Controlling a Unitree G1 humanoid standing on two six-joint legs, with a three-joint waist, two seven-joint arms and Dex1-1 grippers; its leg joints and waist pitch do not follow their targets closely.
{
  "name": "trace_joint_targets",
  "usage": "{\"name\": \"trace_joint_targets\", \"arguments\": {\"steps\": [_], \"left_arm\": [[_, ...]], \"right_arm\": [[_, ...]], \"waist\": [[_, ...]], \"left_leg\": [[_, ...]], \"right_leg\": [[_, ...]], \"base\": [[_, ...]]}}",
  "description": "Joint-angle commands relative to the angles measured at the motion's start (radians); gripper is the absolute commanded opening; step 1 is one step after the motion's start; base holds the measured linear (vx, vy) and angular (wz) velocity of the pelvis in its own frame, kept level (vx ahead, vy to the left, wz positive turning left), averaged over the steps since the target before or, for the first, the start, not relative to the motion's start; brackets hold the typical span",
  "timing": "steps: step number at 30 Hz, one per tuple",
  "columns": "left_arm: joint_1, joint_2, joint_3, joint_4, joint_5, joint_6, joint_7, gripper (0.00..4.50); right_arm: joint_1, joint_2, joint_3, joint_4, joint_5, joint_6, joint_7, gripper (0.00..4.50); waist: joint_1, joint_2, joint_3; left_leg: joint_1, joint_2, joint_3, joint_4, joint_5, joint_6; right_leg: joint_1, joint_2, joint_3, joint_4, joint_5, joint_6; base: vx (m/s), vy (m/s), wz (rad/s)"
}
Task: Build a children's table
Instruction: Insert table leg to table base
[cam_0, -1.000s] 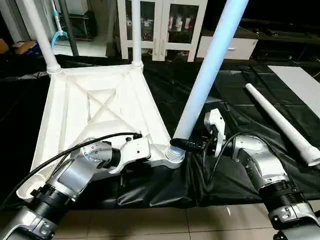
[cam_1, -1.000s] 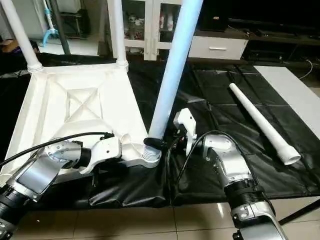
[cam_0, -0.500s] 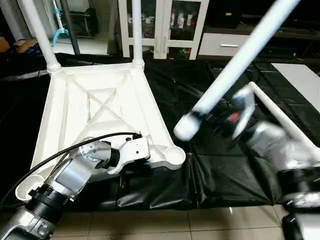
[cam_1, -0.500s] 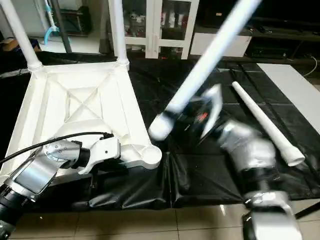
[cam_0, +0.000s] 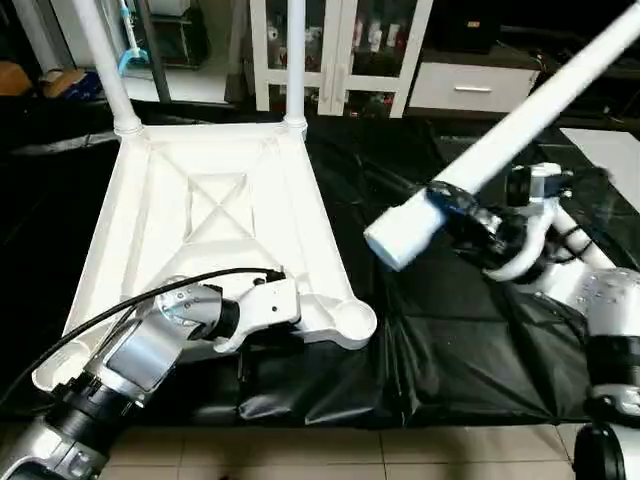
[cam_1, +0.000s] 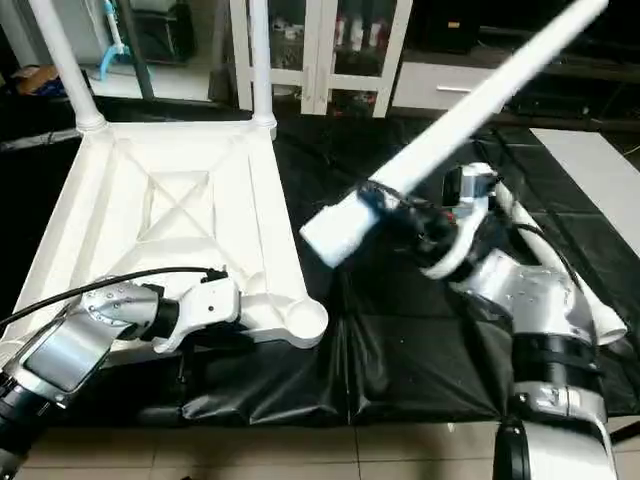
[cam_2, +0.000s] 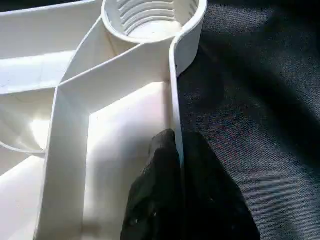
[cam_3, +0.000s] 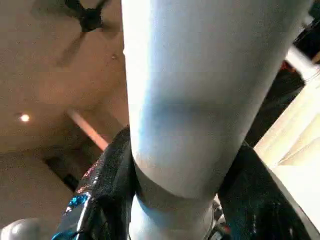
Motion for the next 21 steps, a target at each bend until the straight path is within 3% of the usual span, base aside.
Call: {"name": "trace_joint_targets", "arguments": {"steps": [1, 5, 11, 21], "left_arm": [[0.021, 0.01, -0.047, 0.015, 0.02, 0.005, -0.023, 0.0], [0.017, 0.013, -0.049, 0.016, 0.019, 0.006, -0.024, 0.0], [0.017, 0.015, -0.052, 0.013, 0.023, 0.007, -0.027, 0.0], [0.017, 0.017, -0.055, 0.015, 0.025, 0.003, -0.028, 0.0]], "right_arm": [[-0.002, 0.003, -0.028, -0.039, 0.037, 0.026, -0.011, 1.84], [-0.002, 0.013, -0.052, -0.047, 0.065, 0.058, -0.049, 1.84], [0.003, 0.018, -0.08, -0.061, 0.11, 0.094, -0.083, 1.84], [0.017, 0.032, -0.085, -0.091, 0.111, 0.092, -0.118, 1.84]], "waist": [[0.0, -0.009, -0.05], [0.0, -0.006, -0.049], [0.002, -0.006, -0.051], [0.004, -0.007, -0.053]], "left_leg": [[0.012, 0.017, 0.007, -0.063, -0.154, 0.023], [0.015, 0.018, 0.005, -0.065, -0.162, 0.008], [0.013, 0.017, 0.006, -0.063, -0.143, 0.006], [0.013, 0.016, 0.007, -0.061, -0.125, 0.009]], "right_leg": [[0.037, -0.053, 0.023, -0.071, -0.184, -0.217], [0.035, -0.052, 0.023, -0.073, -0.212, -0.205], [0.037, -0.052, 0.022, -0.069, -0.177, -0.21], [0.039, -0.052, 0.022, -0.066, -0.159, -0.213]], "base": [[0.0, 0.0, 0.0], [0.0, 0.0, 0.0], [0.0, 0.0, 0.0], [0.0, 0.0, 0.0]]}}
